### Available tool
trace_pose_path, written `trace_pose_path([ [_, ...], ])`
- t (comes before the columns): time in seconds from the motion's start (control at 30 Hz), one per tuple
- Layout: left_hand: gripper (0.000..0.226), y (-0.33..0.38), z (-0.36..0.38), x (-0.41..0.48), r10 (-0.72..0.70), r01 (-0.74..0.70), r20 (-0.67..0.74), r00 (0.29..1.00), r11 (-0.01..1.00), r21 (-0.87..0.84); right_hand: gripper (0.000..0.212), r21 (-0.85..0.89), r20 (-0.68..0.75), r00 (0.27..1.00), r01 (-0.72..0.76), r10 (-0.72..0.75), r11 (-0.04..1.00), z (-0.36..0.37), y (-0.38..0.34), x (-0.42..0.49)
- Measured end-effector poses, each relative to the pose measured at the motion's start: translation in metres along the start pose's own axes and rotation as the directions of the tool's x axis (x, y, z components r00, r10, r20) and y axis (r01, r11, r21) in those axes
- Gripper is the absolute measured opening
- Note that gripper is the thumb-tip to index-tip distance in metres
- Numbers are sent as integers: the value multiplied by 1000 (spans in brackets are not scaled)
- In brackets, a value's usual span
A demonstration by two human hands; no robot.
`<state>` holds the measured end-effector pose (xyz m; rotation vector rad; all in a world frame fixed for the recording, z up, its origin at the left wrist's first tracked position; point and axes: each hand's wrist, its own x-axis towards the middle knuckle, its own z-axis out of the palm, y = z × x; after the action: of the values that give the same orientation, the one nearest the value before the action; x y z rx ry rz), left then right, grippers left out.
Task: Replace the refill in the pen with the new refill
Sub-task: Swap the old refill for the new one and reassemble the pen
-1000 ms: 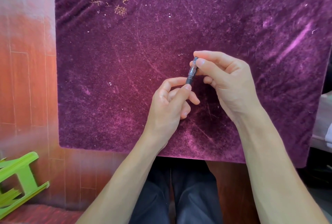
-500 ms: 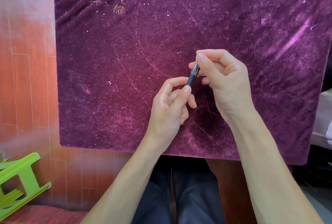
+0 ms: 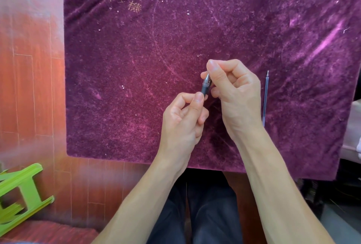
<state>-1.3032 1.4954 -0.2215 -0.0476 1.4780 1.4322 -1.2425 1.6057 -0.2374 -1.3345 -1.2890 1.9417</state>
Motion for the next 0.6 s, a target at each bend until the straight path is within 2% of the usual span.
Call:
trace_pose_path([
  [0.2,24,3,-1,-2,4,-4,7,1000,1000,-21,10,36,-33,999,-1,2,999,5,1,-4],
  [0.4,21,-6,1,-1,17,-17,-6,1000,1000,-18,6,-5,-44,999,1,-1,1000,5,2,-4],
  [0.47,17,-8,2,0,45,-45,2,999,998,42,5,-24,-53,999,2,-4,1000,3,4,-5],
  [0.6,9,-7,-1,7,148,-148,23,989,939,312,3,-40,-73,997,12,-15,999,-6,5,-3],
])
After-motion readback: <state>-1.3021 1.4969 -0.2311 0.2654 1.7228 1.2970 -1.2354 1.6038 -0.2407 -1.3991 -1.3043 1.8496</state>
